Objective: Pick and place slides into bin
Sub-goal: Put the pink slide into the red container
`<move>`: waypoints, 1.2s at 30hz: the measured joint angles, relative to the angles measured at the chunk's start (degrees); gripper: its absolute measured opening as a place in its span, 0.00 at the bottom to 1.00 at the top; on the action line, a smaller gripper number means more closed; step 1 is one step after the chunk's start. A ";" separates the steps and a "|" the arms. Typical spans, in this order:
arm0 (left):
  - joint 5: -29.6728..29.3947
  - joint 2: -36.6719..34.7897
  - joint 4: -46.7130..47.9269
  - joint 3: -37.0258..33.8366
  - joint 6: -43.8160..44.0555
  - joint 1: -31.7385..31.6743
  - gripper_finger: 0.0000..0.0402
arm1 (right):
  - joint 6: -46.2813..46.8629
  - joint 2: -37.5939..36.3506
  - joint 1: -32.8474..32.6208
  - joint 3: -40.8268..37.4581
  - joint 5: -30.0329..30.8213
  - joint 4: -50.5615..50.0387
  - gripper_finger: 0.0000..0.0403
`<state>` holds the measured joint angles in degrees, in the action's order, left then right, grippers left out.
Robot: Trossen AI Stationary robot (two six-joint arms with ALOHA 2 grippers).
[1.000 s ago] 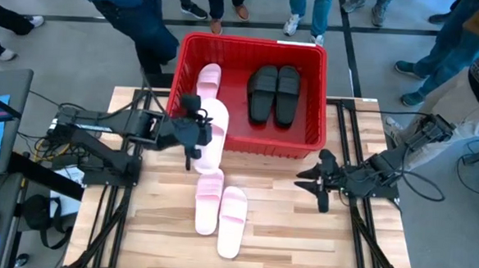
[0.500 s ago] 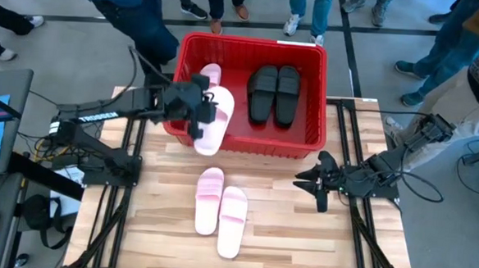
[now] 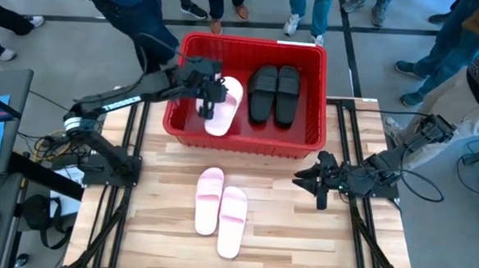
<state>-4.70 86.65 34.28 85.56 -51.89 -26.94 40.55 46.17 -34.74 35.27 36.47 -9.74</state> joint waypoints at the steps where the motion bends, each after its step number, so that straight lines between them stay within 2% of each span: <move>1: 0.37 0.99 -0.92 0.00 -0.29 -0.79 0.00 | 0.21 0.00 0.00 0.00 0.01 0.13 0.29; 14: 4.35 12.93 -9.49 -0.02 -2.86 -9.03 0.00 | 4.12 0.00 -0.04 0.00 1.33 0.24 0.29; 27: 6.70 17.04 -15.61 0.00 -1.85 -14.26 0.00 | 4.59 0.00 1.89 0.00 1.27 -0.04 0.29; 32: 7.09 21.05 -13.85 3.22 -1.44 -14.43 0.00 | 4.95 0.00 2.40 0.00 1.13 -0.06 0.29; 36: 7.05 24.44 -12.78 8.47 -0.59 -14.41 0.00 | 6.45 0.00 2.38 0.00 1.13 -0.04 0.29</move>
<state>2.35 111.09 21.50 94.03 -52.48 -41.34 47.00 46.17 -32.36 35.27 37.60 -9.78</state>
